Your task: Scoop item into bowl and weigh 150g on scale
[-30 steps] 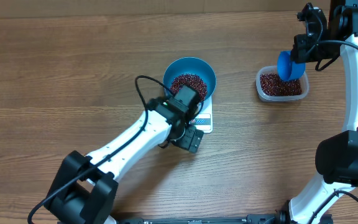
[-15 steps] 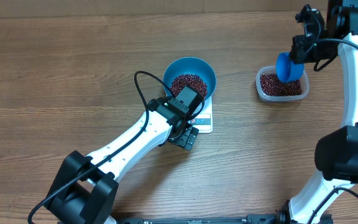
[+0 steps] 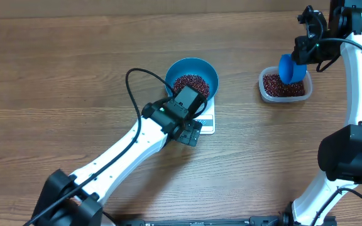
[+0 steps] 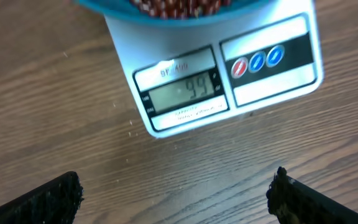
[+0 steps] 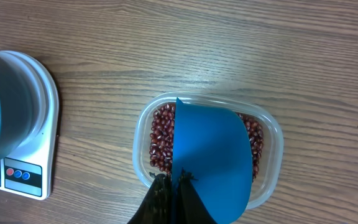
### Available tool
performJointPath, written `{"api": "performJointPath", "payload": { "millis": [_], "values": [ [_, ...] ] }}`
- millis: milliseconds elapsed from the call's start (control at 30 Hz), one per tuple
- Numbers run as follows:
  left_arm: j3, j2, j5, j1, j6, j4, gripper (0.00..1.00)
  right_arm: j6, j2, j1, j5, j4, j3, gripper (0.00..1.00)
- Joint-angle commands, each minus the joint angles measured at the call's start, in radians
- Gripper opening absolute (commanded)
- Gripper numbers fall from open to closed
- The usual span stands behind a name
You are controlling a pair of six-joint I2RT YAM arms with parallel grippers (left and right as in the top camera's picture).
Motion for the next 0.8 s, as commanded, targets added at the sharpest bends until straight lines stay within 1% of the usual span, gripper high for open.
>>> {"api": "performJointPath", "payload": {
  "millis": [0,67,133,367,467,567,767],
  "values": [
    [-0.023,-0.013,-0.006,-0.007,-0.005,0.036,1.00,0.000,0.003,0.003,0.001,0.005,0.023,0.04],
    [-0.072,-0.013,0.023,-0.007,-0.006,0.068,0.99,0.000,0.003,0.003,0.001,0.005,0.023,0.04],
    [-0.102,-0.013,0.023,-0.007,-0.004,0.088,0.99,0.000,0.003,0.003,0.001,0.005,0.023,0.04],
    [-0.112,-0.013,0.025,-0.005,0.112,0.106,0.99,0.000,0.013,0.003,0.003,0.001,0.023,0.04],
    [-0.115,-0.013,0.025,-0.005,0.114,0.106,1.00,0.000,0.014,0.003,0.026,-0.012,0.023,0.04],
    [-0.115,-0.013,0.025,-0.005,0.113,0.107,1.00,0.000,0.014,0.003,0.093,-0.048,0.023,0.04],
    [-0.115,-0.013,0.017,-0.001,0.080,0.107,1.00,0.000,0.014,0.003,0.147,-0.062,0.023,0.04]
  ]
}}
